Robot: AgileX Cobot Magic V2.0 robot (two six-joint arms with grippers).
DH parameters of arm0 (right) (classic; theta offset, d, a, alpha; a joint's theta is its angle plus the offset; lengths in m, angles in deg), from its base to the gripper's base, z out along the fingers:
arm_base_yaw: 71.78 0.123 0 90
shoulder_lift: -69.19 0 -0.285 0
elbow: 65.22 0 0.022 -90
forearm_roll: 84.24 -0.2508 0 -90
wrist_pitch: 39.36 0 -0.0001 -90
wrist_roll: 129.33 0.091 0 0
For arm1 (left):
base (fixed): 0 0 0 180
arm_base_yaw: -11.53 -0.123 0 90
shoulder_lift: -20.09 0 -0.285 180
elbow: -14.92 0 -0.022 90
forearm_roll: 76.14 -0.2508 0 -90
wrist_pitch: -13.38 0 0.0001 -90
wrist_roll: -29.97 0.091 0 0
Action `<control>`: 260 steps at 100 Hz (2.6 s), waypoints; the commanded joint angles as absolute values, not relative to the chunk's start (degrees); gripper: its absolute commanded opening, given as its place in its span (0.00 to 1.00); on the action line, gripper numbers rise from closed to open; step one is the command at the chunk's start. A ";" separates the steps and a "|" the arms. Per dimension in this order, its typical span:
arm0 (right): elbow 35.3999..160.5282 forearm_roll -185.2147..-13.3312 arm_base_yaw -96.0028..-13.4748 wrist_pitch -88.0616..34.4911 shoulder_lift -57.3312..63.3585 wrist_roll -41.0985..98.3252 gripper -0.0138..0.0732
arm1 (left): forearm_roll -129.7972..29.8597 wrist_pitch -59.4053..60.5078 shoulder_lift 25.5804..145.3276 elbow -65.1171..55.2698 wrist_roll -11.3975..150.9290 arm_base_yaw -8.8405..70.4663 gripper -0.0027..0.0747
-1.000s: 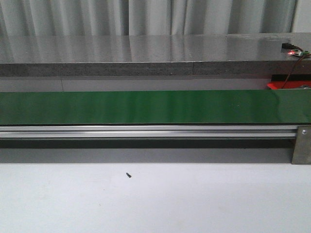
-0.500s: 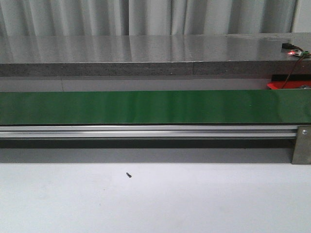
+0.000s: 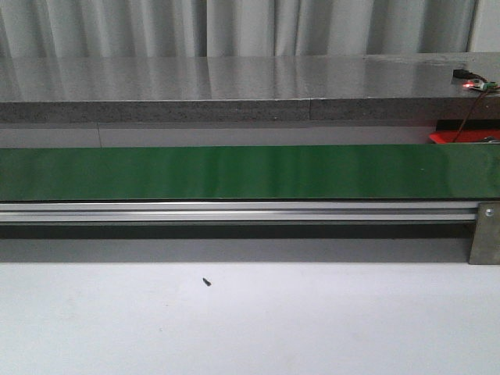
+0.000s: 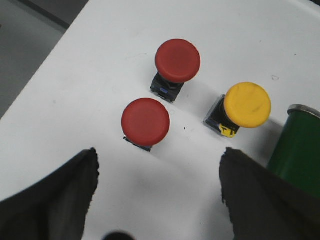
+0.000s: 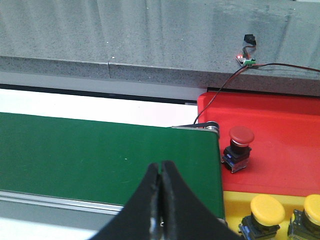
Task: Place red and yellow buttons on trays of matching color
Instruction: 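Move the left gripper to another red button in the cluster and grasp, then set the second red button on the belt and release it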
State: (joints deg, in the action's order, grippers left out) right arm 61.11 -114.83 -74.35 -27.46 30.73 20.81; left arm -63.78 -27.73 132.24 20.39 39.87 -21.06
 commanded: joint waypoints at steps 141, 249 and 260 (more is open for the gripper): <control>62.56 -115.49 -74.35 -30.53 30.72 20.48 0.09 | -61.16 -9.55 142.18 22.39 37.87 -21.97 0.39; 62.56 -115.49 -74.35 -30.57 30.72 20.48 0.09 | -61.37 -21.68 124.79 14.28 41.31 -10.58 0.38; 62.56 -115.49 -74.35 -30.57 30.72 20.48 0.09 | -61.29 -21.59 124.79 12.71 41.31 -9.40 0.38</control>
